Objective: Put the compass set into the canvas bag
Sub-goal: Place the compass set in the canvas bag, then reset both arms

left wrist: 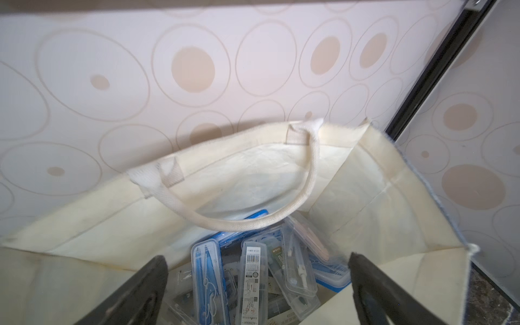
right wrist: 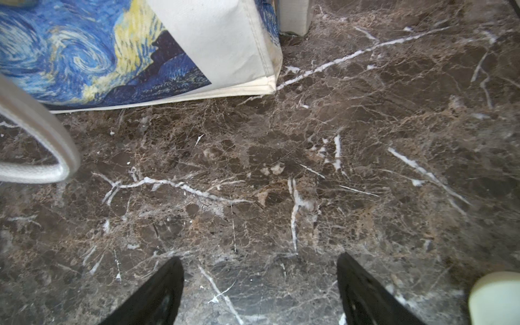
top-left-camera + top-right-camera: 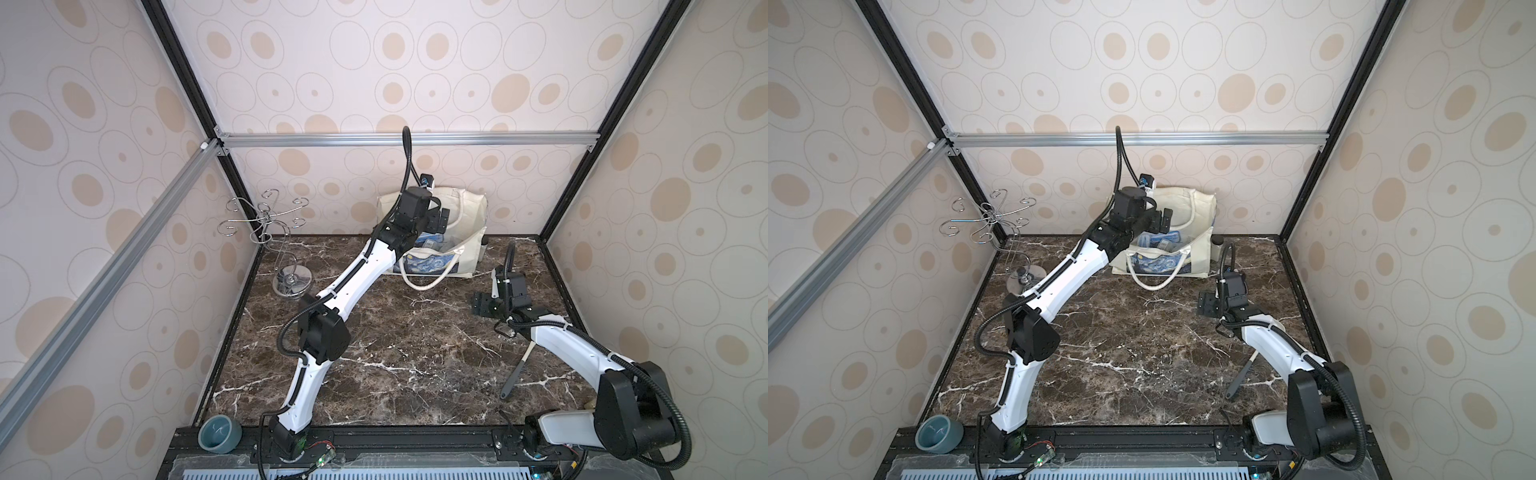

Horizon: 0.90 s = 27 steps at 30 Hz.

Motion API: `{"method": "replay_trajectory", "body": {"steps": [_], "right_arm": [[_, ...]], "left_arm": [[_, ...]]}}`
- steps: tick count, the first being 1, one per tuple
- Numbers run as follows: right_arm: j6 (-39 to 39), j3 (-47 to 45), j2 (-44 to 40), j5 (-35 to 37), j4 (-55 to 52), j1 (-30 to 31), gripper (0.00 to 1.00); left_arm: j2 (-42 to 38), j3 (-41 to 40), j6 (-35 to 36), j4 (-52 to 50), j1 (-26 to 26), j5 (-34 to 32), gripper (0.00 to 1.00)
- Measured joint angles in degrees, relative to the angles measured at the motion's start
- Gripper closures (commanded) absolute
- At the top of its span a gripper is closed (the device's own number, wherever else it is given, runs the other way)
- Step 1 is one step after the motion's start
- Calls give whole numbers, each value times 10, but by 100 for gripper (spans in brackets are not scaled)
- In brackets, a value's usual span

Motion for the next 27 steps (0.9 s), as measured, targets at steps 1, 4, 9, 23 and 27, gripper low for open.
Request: {"method": "replay_trajectory", "body": {"steps": [1, 4, 9, 23, 27], "right_arm": [[-2, 0, 0, 6, -1, -1, 12], [-14, 0, -2, 20, -2, -5, 11], [-35, 0, -25, 49, -5, -10, 0], [-69, -70, -51, 103, 71, -52, 0], [-80, -93, -17, 102, 136, -73, 0]], "left_arm": [[-16, -10, 6, 5, -1, -4, 0], [-62, -52, 19, 19, -5, -17, 0], [-158, -187, 25, 49, -7, -52, 0], [-616, -778, -35, 193, 3, -196, 0], [-668, -897, -54, 211, 14, -256, 0]]}}
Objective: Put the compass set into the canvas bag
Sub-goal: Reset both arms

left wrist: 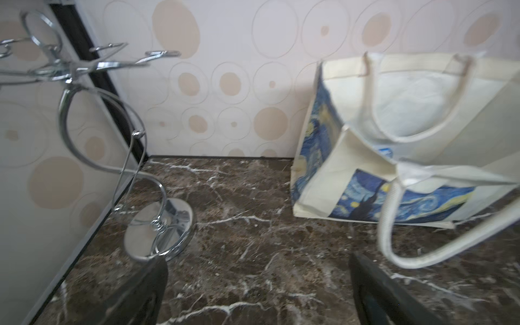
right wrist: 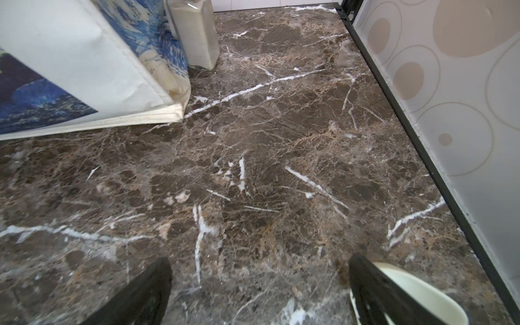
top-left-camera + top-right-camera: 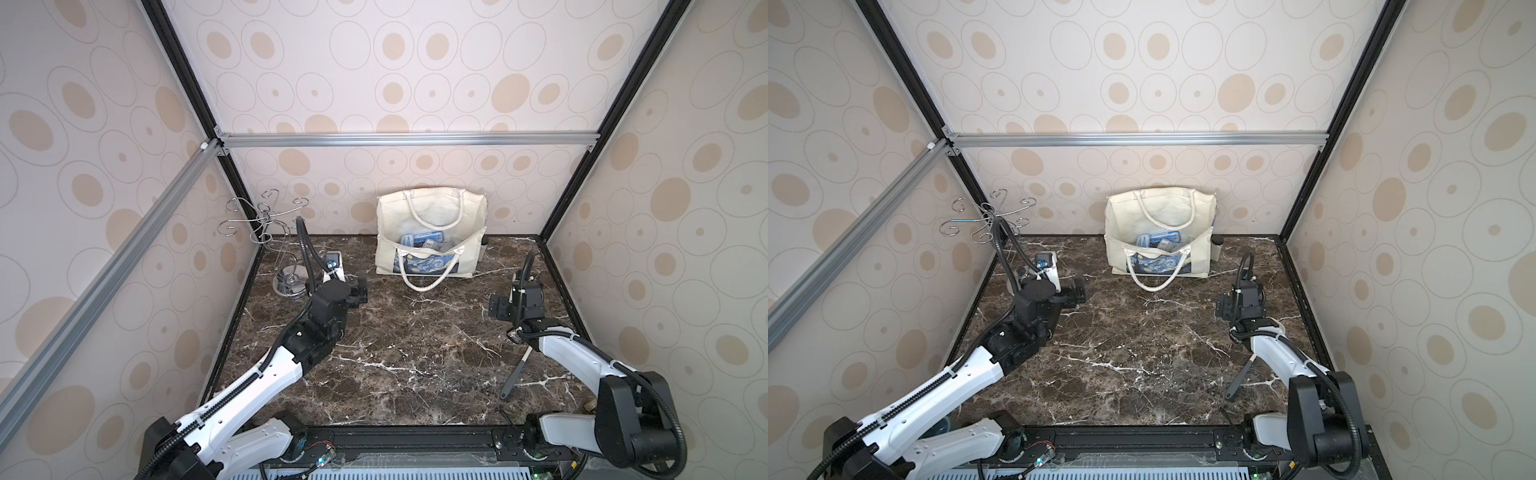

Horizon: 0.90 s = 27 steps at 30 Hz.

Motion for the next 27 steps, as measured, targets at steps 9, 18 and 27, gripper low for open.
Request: {"method": "replay_trajectory", "body": {"steps": [9, 18, 27], "right_arm": [[-62, -129, 66, -34, 268, -15, 2], [-79, -153, 132, -59, 425, -26, 2], [-83, -144, 131, -59, 428, -26, 2]], "left_arm": [[-61, -227, 17, 108, 80, -66, 0], [18, -356, 115, 422, 163, -41, 0], [227, -382, 166, 711, 245, 47, 0]]}}
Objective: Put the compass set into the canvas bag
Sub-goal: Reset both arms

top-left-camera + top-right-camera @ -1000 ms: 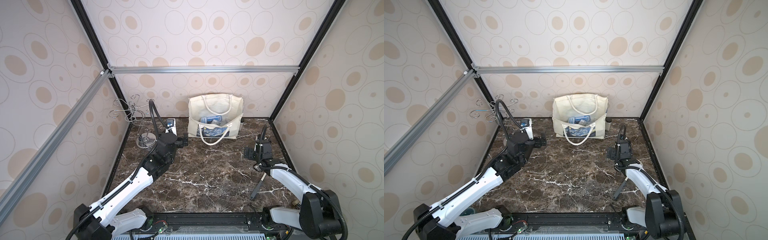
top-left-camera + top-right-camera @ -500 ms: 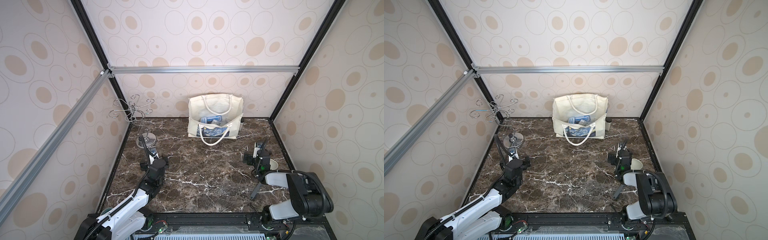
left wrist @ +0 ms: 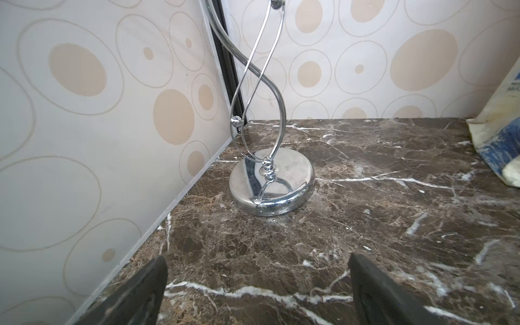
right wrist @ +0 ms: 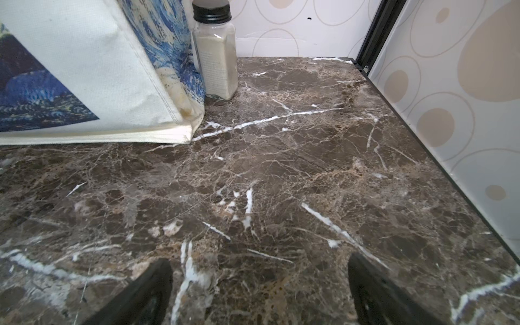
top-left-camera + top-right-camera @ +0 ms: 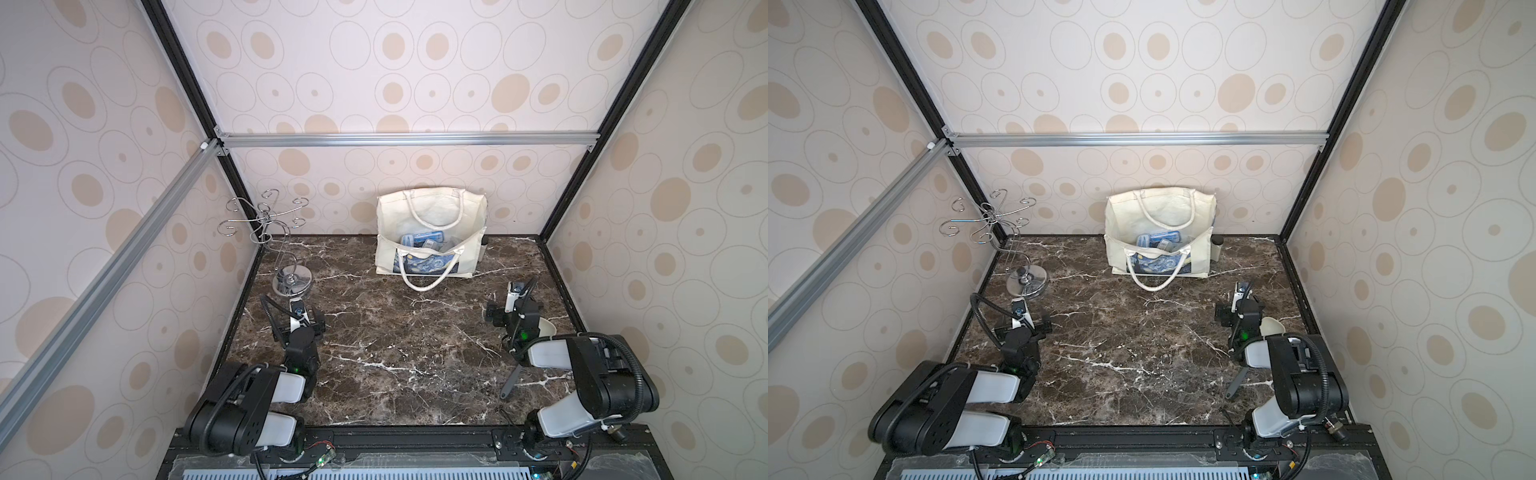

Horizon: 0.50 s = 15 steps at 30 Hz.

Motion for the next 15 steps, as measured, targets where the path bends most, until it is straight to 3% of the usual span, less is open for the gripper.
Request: {"method": "replay_trajectory", "body": {"steps": [6, 15], "right_arm": [[0, 0, 0, 0, -1, 0, 2], [-1, 1, 0, -2, -4, 0, 0]], "left_arm": [[96, -2, 2, 121, 38, 63, 0], [98, 6, 1, 150, 44, 90, 0]]}}
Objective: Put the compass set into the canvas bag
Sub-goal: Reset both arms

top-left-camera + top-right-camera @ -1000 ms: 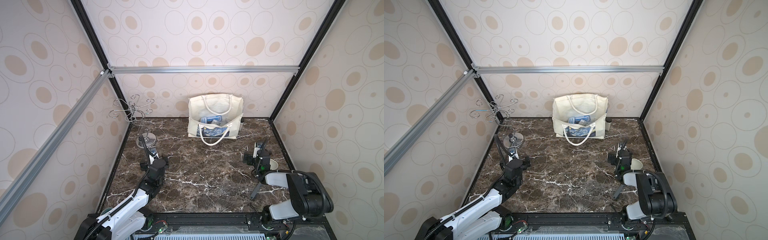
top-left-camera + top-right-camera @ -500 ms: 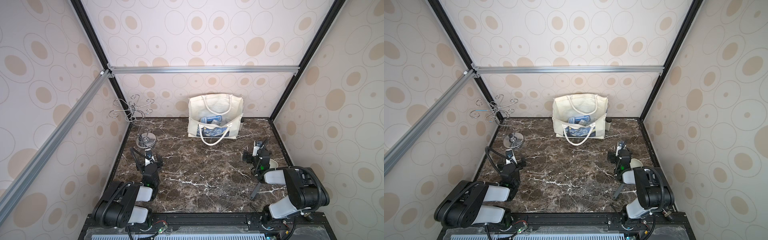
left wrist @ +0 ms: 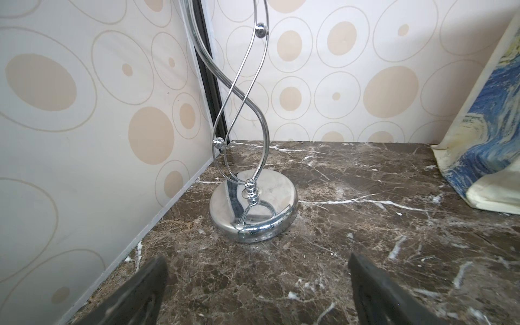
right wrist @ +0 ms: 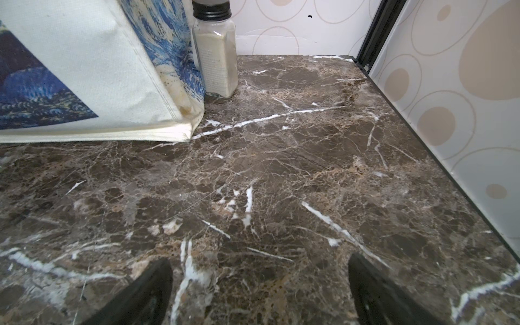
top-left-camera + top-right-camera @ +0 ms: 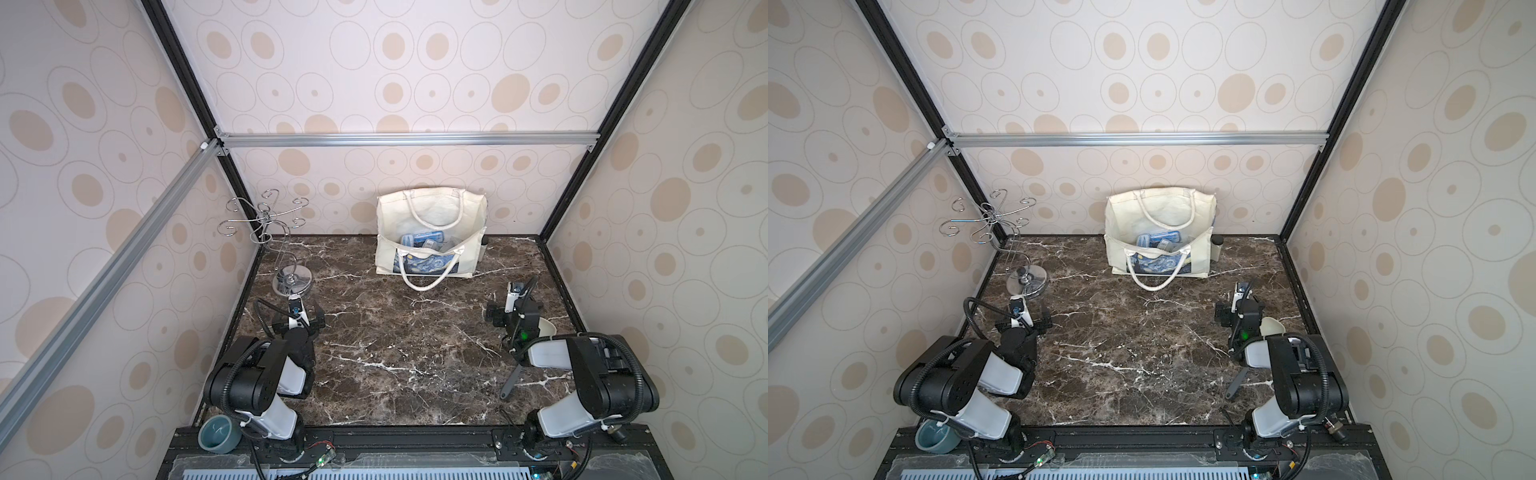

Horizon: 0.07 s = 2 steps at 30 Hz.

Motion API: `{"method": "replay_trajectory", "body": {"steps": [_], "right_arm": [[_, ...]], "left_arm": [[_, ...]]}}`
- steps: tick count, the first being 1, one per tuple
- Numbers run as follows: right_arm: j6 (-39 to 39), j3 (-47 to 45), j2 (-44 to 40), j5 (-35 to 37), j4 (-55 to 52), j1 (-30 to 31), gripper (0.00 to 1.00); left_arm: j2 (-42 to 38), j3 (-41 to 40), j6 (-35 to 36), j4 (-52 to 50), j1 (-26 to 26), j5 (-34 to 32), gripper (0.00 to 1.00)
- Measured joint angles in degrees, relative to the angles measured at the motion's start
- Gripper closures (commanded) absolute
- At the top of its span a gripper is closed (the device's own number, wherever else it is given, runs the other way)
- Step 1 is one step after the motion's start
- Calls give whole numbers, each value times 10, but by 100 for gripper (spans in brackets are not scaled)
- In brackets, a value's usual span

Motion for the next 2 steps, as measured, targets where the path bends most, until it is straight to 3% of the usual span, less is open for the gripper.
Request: {"method": "replay_trajectory", "body": {"steps": [2], "right_arm": [[-1, 1, 0, -2, -1, 0, 0]], "left_arm": [[0, 8, 0, -7, 0, 2, 0]]}}
